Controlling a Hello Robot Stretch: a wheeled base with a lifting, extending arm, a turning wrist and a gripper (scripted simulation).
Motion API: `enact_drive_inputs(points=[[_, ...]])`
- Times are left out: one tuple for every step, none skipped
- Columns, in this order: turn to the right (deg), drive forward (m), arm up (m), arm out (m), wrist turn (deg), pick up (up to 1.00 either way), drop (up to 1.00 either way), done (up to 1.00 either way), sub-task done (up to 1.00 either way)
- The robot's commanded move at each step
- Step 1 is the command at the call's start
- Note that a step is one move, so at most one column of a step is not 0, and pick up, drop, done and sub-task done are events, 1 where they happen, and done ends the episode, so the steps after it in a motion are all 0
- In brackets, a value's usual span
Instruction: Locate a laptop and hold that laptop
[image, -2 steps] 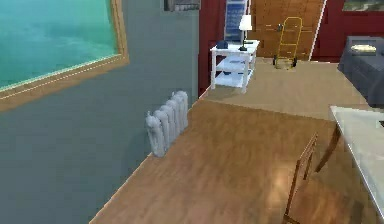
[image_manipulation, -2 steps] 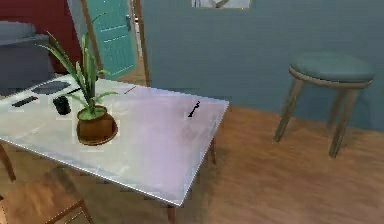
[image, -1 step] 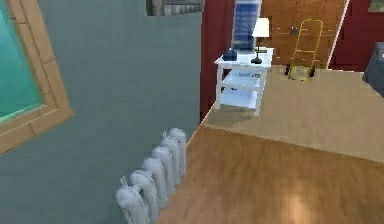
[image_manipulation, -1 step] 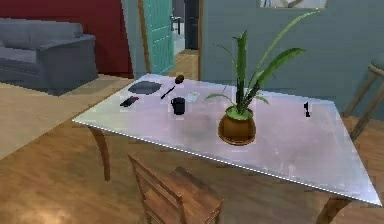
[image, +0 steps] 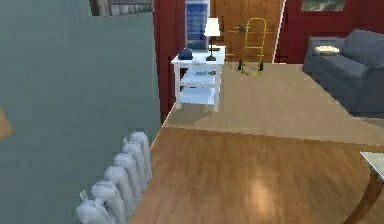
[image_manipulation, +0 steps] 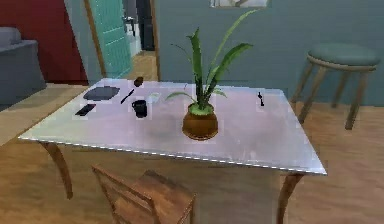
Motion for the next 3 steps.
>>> enact_drive_inputs(points=[[0.0,0.6,0.0,0.0,0.0,0.0,0.0,0.0,0.0],[24.0,0.0,0.0,0.0,0.0,0.0,0.0,0.0,0.0],[0.0,1.0,0.0,0.0,0.0,0.0,0.0,0.0,0.0]])
